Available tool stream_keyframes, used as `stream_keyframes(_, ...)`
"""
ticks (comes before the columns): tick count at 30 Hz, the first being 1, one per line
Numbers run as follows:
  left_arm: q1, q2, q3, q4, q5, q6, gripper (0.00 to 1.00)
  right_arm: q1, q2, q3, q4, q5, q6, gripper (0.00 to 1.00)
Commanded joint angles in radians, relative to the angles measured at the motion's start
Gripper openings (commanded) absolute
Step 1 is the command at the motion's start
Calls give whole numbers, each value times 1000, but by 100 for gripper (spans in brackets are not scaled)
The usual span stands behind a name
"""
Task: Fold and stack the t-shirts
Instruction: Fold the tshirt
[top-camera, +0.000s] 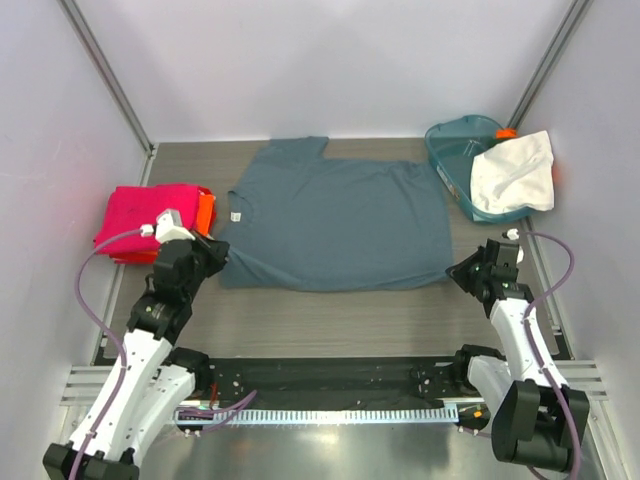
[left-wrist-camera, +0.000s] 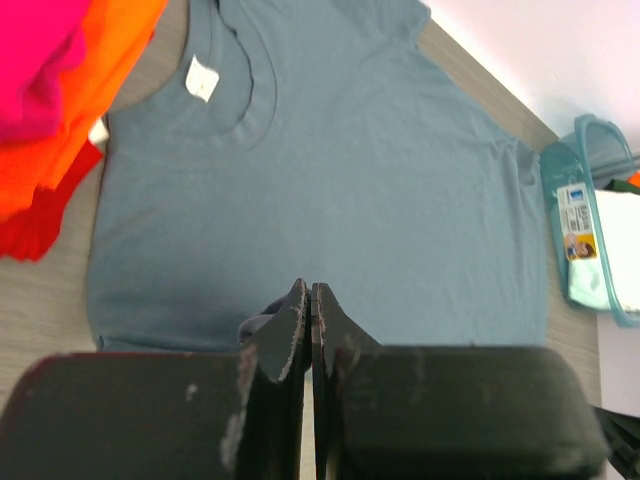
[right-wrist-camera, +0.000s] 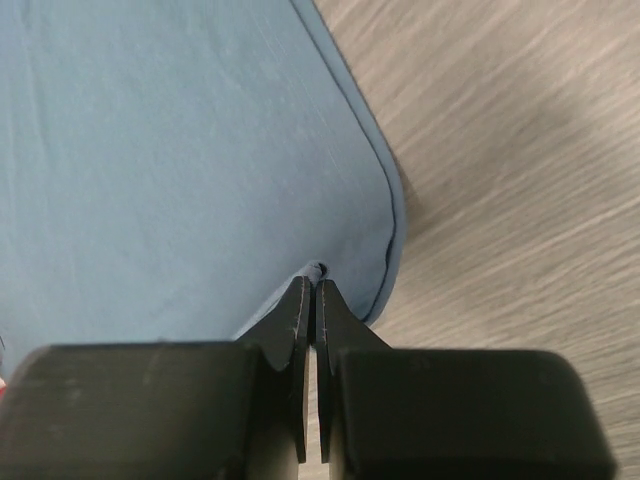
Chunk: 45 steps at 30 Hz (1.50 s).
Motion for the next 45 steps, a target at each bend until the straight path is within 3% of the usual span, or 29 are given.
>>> stream_keyframes(1,-2,62,85,116,-55,55,0,-1,42,83,75,53,-10,1)
stream_keyframes(14,0,367,258,322,-55,132,0,1,220,185,161,93,42,1)
stream_keyframes(26,-2,617,423,414,-32,167,0,-1,364,238,247,87,82,1)
stream_keyframes(45,-2,788,501,515,-63,176,0,-1,535,312,308,64,67,1)
